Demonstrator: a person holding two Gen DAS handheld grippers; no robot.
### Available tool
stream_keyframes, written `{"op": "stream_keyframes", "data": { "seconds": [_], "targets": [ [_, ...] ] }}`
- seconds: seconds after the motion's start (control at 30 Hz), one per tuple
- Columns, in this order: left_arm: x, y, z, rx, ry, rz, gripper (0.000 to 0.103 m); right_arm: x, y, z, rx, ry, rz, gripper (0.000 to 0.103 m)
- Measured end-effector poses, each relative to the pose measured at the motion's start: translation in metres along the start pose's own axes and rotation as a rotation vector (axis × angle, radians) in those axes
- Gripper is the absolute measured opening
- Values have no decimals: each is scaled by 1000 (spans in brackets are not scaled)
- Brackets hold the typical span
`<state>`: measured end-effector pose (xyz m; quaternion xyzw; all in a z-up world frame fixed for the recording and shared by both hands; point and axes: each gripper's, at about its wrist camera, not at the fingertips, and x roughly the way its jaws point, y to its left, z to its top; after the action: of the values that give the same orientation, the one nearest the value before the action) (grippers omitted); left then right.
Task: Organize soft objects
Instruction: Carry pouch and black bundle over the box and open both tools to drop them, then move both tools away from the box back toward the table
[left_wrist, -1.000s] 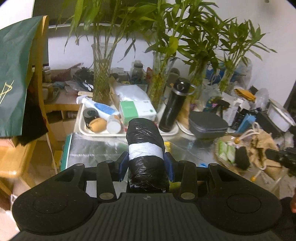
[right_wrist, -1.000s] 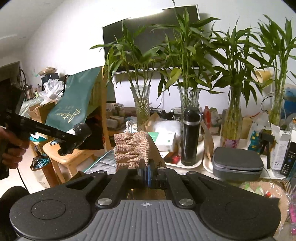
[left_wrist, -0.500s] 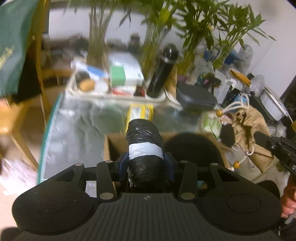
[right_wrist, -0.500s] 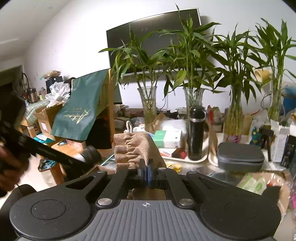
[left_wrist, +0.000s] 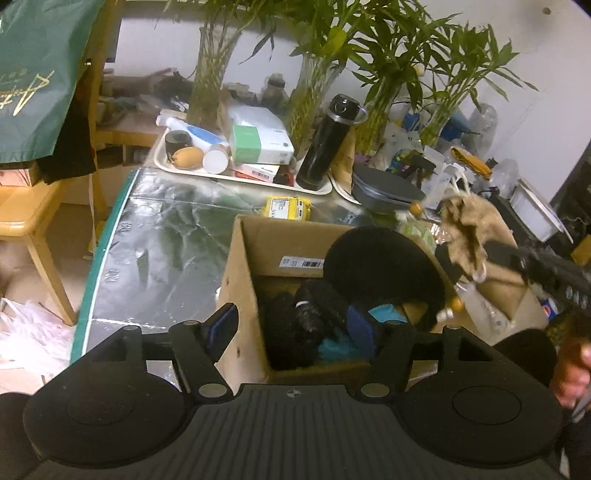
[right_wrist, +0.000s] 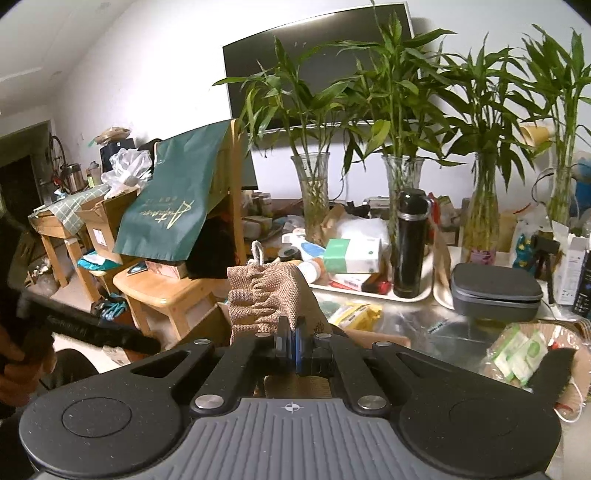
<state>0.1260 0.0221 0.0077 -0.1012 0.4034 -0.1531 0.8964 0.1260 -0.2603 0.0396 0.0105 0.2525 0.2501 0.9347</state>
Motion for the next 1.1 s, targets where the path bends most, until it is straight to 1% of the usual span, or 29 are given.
{"op": "stream_keyframes", "data": {
  "seconds": [0.13, 0.2, 0.27, 0.3, 0.33, 0.37, 0.43, 0.5, 0.63, 0.77, 0.8, 0.93, 1.03, 1.1],
  "targets": [
    [-5, -2, -9, 33, -4, -3, 64, 11, 11, 9, -5, 6, 32, 4],
    [-6, -4, -12, 47, -7, -10, 64, 23, 15, 13, 7, 28, 57, 6],
    [-6, -6, -14, 64, -13, -5, 64, 42, 16, 13, 9, 92, 54, 26],
    [-6, -6, -15, 66, -16, -3, 64, 52, 15, 11, 16, 123, 36, 49],
    [-6, -6, -16, 66, -18, -3, 64, 59, 13, 9, 31, 129, 28, 66],
    [-7, -5, -16, 65, -19, -8, 64, 62, 11, 7, 49, 127, 40, 70],
    [-8, -4, -15, 55, -22, -19, 64, 67, 5, 7, 99, 132, 78, 83],
    [-9, -3, -13, 48, -25, -15, 64, 70, 5, 9, 108, 128, 84, 90],
    [-13, -5, -7, 63, -40, -6, 64, 74, 7, 22, 71, 124, 89, 96],
    [-16, -11, 0, 99, -62, 9, 64, 72, 7, 38, 41, 95, 53, 100],
    [-17, -12, 1, 103, -66, 11, 64, 70, 7, 40, 41, 86, 40, 103],
    [-18, -14, 3, 117, -83, -1, 64, 56, -5, 42, 64, 47, -13, 103],
    [-18, -13, 4, 126, -103, -2, 64, 46, -20, 37, 80, 26, -46, 103],
    [-16, -12, 4, 129, -114, -2, 64, 40, -31, 30, 89, 19, -89, 103]
  ]
}}
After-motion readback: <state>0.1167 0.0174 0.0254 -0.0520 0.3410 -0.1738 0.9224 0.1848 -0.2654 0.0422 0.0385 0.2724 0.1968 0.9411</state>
